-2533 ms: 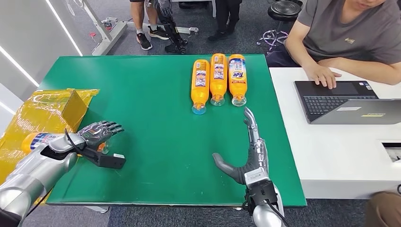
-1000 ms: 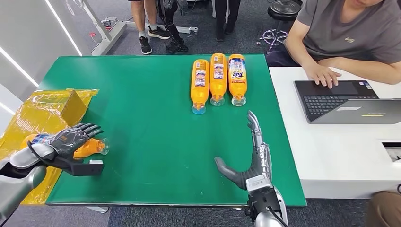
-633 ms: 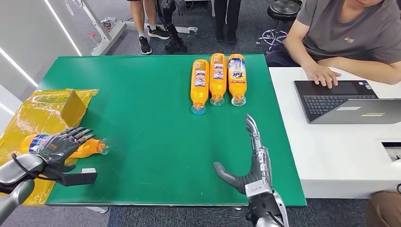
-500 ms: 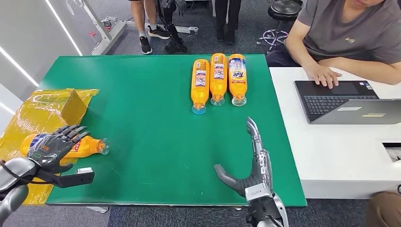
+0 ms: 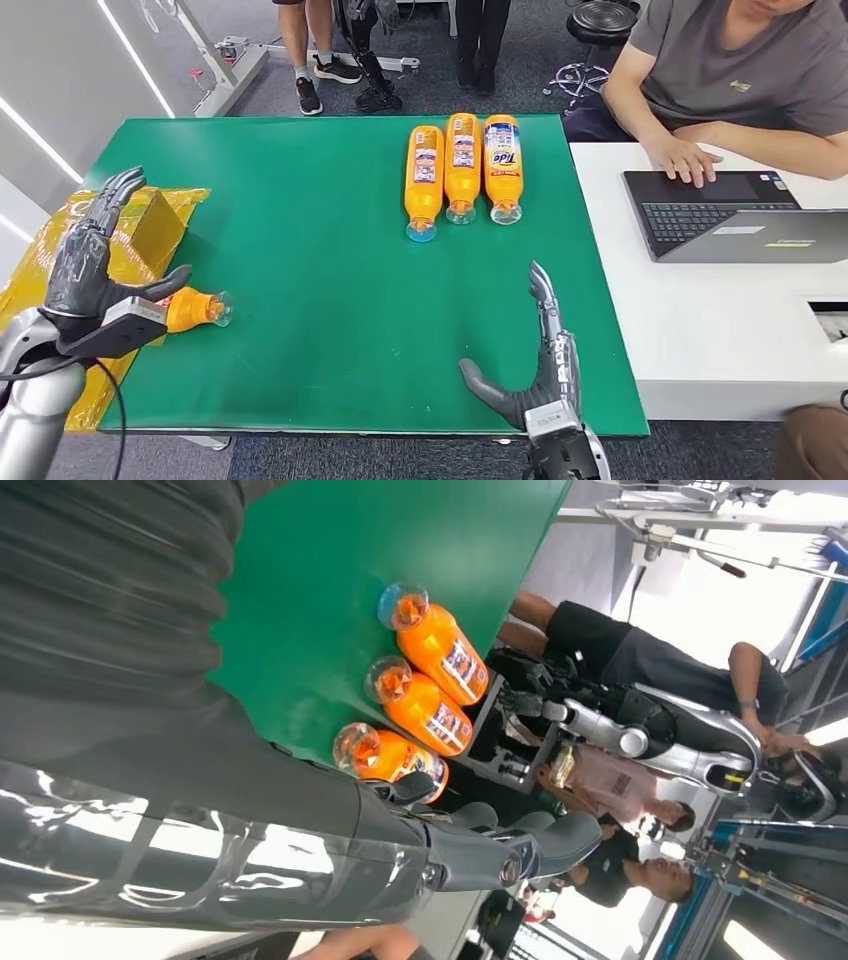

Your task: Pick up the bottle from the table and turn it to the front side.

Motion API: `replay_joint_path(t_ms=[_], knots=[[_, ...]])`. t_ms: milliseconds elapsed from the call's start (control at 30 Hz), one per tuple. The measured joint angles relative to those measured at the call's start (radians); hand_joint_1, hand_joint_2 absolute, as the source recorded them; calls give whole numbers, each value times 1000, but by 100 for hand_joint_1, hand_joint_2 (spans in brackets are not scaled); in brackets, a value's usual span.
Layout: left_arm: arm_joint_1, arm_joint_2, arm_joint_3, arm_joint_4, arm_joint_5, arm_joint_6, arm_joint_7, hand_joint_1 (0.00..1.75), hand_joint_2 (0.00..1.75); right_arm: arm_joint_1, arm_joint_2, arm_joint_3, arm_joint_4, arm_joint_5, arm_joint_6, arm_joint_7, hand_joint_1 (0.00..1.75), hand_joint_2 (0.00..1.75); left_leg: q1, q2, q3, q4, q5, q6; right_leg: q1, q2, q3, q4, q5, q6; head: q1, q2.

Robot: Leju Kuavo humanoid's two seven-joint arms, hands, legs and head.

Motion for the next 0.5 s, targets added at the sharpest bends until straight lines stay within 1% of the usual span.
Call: replay_joint_path(t_ms=[133,233,300,367,500], knots=[[-3,-134,-23,-2,131,-21,-6,0,175,-18,0,21,14,-12,4,1,0,175,0,0,0,0,0,0,0,0,0,0,0,0,0,0],[5,-207,-40,-9,170,-23,-6,0,175,-28,-1,34,27,-20,1,2,0,175,0,0,0,0,0,1,0,0,0,0,0,0,0,0],[8,-236,-48,-14,175,-23,-6,0,175,-32,-2,39,34,-23,0,2,0,175,0,0,0,0,-1,1,0,0,0,0,0,0,0,0],[9,-255,-52,-16,182,-24,-6,0,175,-33,-3,42,40,-23,0,2,0,175,0,0,0,0,-1,1,0,0,0,0,0,0,0,0],[13,-288,-53,-18,258,-72,4,0,175,-35,-6,45,47,-24,-6,2,0,175,0,0,0,0,-1,1,0,0,-1,0,0,0,0,0]])
